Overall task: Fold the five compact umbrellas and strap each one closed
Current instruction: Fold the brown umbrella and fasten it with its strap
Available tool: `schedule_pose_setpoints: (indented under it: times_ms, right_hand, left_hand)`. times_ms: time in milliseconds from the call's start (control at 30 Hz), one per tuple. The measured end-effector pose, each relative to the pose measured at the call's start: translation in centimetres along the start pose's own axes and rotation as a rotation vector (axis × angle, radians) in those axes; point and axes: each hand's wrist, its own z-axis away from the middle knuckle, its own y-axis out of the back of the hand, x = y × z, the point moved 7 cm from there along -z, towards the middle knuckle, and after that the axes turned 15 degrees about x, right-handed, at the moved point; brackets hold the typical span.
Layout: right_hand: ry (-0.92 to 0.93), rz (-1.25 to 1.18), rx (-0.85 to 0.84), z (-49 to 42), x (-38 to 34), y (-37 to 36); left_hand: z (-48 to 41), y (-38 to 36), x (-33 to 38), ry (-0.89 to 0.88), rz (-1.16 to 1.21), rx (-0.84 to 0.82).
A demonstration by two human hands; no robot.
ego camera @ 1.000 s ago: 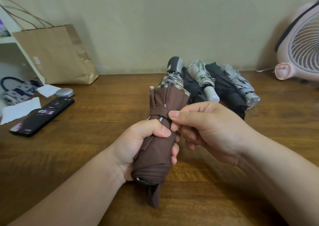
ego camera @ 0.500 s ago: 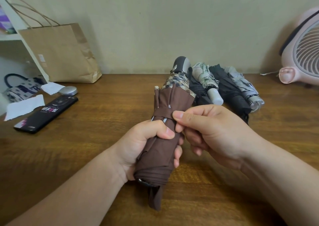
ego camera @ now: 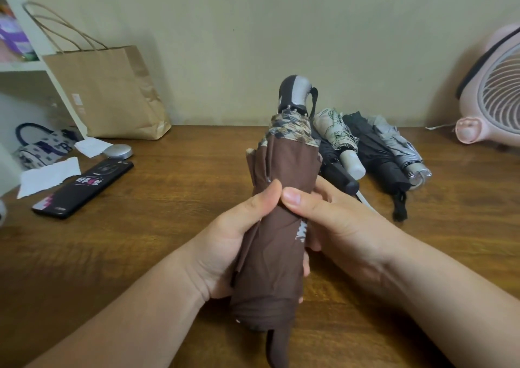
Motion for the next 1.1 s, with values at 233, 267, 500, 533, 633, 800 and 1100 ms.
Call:
schedule_pose_setpoints:
  times_ms: [233,267,500,533,633,800,1100]
  right_hand:
    - [-0.088,-0.270,-0.155,0.5,-0.3,-0.7]
    - [-0.077,-0.272,-0.128,0.4,-0.3,-0.6]
    - [0.047,-0.234,0.171,-0.2,-0.4,1.0]
    - [0.049,-0.225,0.192,-0.3,-0.4,1.1]
    - [0.045,-0.239,0.200,-0.4,-0.4,1.3]
    - [-0.028,-0.340,0.304,-1.8,-1.9,4.8]
    - [0.171,-0.029,0.424,-2.5,-4.1,8.7]
  left_hand:
    - [0.4,0.2,-0.9,0.147,-0.004,-0.093]
    - [0.3,0.2,-1.3,0.151,-0.059,-0.095]
    - [-0.6,1.0,-0.5,0.029,-0.233,0.105]
    - [-0.7,1.1,-0.2,-0.007,-0.272,0.130]
    - [-0.6,1.4,0.4,-0.058,-0.323,0.160]
    - [0.3,3.2,0.6,0.128,-0.439,0.066]
    - [1.2,5.4,5.6,-0.030,0.395,-0.294]
